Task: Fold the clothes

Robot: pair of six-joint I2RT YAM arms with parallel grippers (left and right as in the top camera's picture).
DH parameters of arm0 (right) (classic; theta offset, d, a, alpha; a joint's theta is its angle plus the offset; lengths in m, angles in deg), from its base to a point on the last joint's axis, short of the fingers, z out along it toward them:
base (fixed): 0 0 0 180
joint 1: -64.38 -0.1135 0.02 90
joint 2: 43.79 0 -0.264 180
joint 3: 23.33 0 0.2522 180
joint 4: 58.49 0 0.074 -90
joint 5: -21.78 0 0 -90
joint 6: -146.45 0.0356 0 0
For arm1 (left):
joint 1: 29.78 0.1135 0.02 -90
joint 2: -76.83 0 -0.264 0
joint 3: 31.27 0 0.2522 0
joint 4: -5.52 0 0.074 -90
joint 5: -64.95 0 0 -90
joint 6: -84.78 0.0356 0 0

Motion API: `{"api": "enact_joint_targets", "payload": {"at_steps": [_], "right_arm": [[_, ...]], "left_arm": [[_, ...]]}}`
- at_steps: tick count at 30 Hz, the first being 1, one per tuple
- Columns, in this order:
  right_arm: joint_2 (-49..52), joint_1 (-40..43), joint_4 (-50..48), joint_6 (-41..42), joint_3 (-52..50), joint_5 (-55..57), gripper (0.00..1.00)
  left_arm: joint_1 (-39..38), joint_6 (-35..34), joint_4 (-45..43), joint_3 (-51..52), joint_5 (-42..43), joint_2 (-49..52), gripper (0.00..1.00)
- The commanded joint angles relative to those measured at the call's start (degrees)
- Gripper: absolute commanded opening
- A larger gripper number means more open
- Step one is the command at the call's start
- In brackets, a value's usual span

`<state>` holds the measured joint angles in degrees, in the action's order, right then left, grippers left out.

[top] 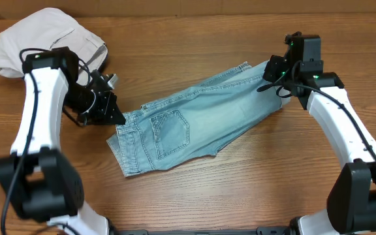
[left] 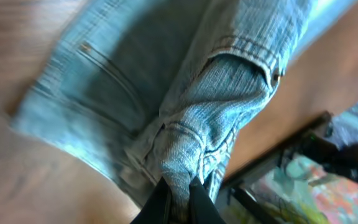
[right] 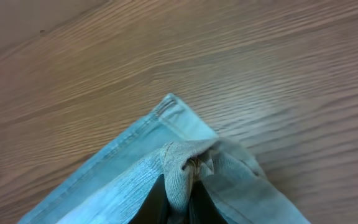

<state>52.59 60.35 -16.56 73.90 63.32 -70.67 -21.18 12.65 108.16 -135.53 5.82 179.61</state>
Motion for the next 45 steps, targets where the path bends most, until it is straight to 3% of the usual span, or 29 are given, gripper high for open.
{"api": "enact_joint_targets", "payload": {"at_steps": [1,7,13,21,35,38,40,45], "right_arm": [[-4.0,0.6,-0.4,-2.9,2.6,3.9,0.04],[-6.3,0.8,1.7,-2.7,2.6,3.9,0.04],[-6.3,0.9,5.9,-2.6,2.6,5.1,0.04],[-6.2,0.9,6.3,-2.5,2.5,5.5,0.04],[2.2,0.7,1.5,-2.7,2.4,-3.1,0.05],[2.9,0.7,0.8,-2.7,2.4,-3.2,0.05],[2.9,0.7,0.4,-2.9,2.4,-3.2,0.04],[-0.1,1.5,1.6,-2.9,2.6,-2.8,0.04]], "left_arm": [[-0.6,-0.8,3.2,-1.0,1.7,-7.7,0.04],[-1.5,-4.0,4.3,2.7,1.1,-18.2,0.08],[-1.6,-6.4,3.2,13.0,0.1,-23.2,0.1],[-1.9,-13.3,-6.8,28.5,-0.6,-23.4,0.08],[-1.9,-28.3,-25.0,31.0,-24.0,-23.4,0.11],[-1.9,-28.4,-27.0,32.4,-24.0,-23.4,0.13],[-1.9,-28.4,-28.0,33.4,-23.3,-23.4,0.08],[-2.2,-22.0,-24.0,31.6,-8.3,-25.0,0.04]]}}
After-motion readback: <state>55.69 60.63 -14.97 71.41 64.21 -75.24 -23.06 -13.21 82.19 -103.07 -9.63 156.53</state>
